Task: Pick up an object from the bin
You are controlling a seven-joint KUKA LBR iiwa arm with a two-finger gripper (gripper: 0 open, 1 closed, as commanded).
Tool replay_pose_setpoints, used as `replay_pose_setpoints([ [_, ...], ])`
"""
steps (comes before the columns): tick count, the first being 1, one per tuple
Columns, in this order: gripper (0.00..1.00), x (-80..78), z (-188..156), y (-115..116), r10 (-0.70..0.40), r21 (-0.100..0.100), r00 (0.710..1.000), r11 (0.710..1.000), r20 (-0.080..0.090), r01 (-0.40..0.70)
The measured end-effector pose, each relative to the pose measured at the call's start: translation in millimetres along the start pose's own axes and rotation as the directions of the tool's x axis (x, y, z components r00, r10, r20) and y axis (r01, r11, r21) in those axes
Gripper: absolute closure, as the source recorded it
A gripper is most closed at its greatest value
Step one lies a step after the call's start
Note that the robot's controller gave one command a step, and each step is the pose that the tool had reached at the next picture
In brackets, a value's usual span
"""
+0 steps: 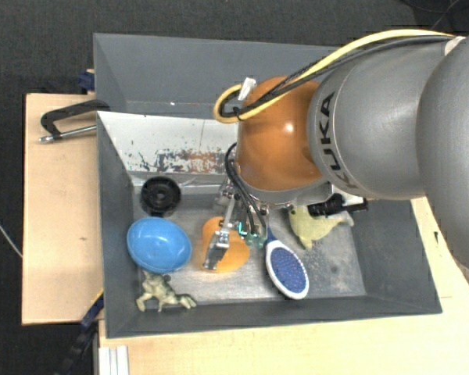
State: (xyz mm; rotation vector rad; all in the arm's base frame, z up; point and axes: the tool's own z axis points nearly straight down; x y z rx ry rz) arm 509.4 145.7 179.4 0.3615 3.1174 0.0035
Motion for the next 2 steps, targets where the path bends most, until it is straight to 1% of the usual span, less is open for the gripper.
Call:
replay_pose_setpoints([
  [1,0.00,-52.6,109.7,-56.6,0.053,0.000,0.999,0.999,0.001,-0.053],
  [2,1.00,-52.1,105.4,-53.6,0.049,-0.002,0.999,0.999,0.002,-0.049],
])
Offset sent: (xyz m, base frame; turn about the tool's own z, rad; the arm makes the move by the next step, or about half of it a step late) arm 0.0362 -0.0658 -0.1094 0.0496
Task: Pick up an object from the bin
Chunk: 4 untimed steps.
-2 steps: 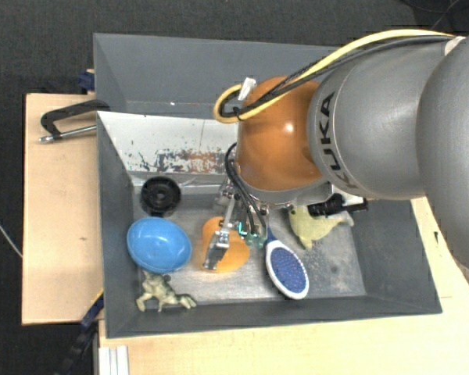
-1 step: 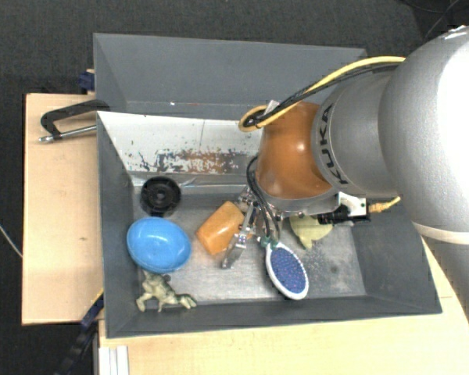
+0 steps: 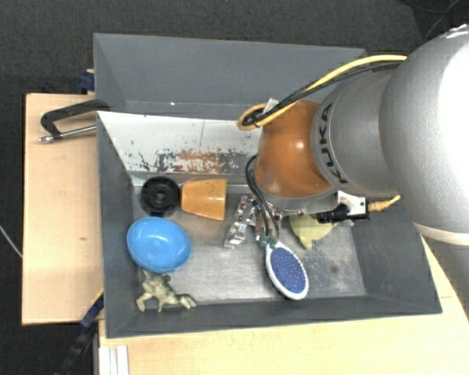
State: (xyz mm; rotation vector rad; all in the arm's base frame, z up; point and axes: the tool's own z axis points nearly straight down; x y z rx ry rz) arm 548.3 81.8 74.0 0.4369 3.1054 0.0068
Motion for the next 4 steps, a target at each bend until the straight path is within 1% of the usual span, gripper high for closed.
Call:
replay_pose_setpoints([
  [1,0.00,0.7,1.3,-0.4,0.000,0.001,1.000,1.000,-0.001,0.000],
  [2,0.00,8.5,1.6,47.7,0.113,-0.001,0.994,0.994,0.004,-0.113],
  [3,1.00,6.2,-0.2,46.3,0.115,-0.002,0.993,0.993,0.008,-0.115],
  [4,1.00,2.4,-107.5,62.6,0.035,-0.004,0.999,0.999,0.007,-0.035],
])
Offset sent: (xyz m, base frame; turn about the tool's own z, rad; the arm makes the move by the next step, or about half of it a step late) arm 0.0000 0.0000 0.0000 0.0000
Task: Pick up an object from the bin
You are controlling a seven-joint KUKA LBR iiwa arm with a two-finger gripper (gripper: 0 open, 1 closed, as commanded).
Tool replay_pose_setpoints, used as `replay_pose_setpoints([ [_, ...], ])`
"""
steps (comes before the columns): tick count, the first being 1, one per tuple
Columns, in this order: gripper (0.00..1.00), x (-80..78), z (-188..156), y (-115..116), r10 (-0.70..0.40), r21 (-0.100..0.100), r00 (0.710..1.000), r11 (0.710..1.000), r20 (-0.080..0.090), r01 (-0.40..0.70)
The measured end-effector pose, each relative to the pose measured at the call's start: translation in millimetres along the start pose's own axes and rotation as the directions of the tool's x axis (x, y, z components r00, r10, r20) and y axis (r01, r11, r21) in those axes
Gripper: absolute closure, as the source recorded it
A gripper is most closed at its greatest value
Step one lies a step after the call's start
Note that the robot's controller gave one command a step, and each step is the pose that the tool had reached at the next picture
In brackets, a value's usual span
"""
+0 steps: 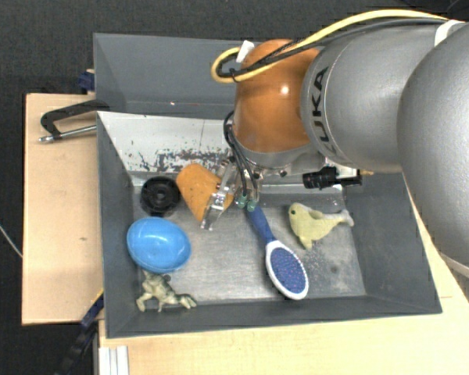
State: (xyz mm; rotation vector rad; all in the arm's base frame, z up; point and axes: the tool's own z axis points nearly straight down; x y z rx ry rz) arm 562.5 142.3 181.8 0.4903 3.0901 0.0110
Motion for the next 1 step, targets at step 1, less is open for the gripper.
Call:
replay_pose_setpoints([
  [1,1.00,8.1,-64.1,17.9,-0.315,0.001,0.949,0.949,-0.003,0.315],
])
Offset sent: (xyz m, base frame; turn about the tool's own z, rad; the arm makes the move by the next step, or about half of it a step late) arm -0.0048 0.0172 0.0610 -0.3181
